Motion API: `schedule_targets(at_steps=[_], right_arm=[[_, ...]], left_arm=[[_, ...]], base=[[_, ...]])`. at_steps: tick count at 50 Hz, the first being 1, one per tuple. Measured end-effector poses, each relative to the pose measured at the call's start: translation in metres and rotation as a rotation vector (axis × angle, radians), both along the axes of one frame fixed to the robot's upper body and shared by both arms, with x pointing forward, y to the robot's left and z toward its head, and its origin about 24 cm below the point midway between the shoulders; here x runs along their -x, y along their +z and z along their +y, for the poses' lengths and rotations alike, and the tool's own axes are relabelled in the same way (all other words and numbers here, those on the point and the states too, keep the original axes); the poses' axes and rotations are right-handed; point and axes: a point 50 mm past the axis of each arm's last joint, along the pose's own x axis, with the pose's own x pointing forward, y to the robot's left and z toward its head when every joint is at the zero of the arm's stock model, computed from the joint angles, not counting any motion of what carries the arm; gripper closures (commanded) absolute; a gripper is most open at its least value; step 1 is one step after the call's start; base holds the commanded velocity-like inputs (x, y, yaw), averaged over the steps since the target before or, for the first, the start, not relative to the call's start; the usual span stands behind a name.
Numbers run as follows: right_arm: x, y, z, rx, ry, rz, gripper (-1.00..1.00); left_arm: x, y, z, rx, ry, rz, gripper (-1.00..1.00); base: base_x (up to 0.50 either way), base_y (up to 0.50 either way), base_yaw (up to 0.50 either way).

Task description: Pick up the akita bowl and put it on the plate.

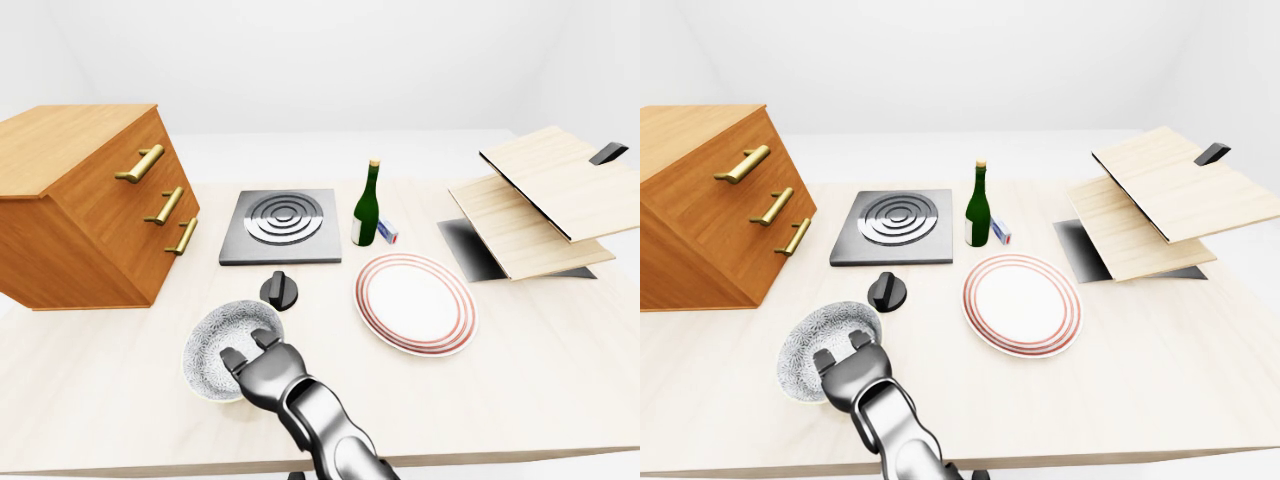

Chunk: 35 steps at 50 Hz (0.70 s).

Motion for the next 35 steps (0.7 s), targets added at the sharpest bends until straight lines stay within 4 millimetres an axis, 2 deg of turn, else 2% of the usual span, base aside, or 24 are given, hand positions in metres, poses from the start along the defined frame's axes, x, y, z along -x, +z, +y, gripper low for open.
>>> schedule_targets(at_steps=[32,33,34,35], right_arm=[[-0.0049,-0.0069,0.0065,0.014,0.003,0.042,-0.99],[-0.0051,-0.0069,0.0066,0.013,0.002,0.044,0.52],[-0.0053,-0.0067,0.0068,0.011,0.002,0.045,1.0],[-0.0055,-0.0066,0.007,0.008,0.002,0.048,1.0]], left_arm=[[-0.0003,-0.0004,-0.0002,0.001,-0.004,0.0,-1.0],[-0.0003,-0.0003,-0.0002,0.001,-0.004,0.0,-1.0],[-0.0003,-0.0003,-0.0002,0.001,-0.004,0.0,-1.0],[-0.0003,-0.0003,-0.0002,0.001,-0.004,-0.001,-1.0]], base=[[0.0,0.0,0.0],[0.0,0.0,0.0],[0.0,0.0,0.0],[0.0,0.0,0.0]])
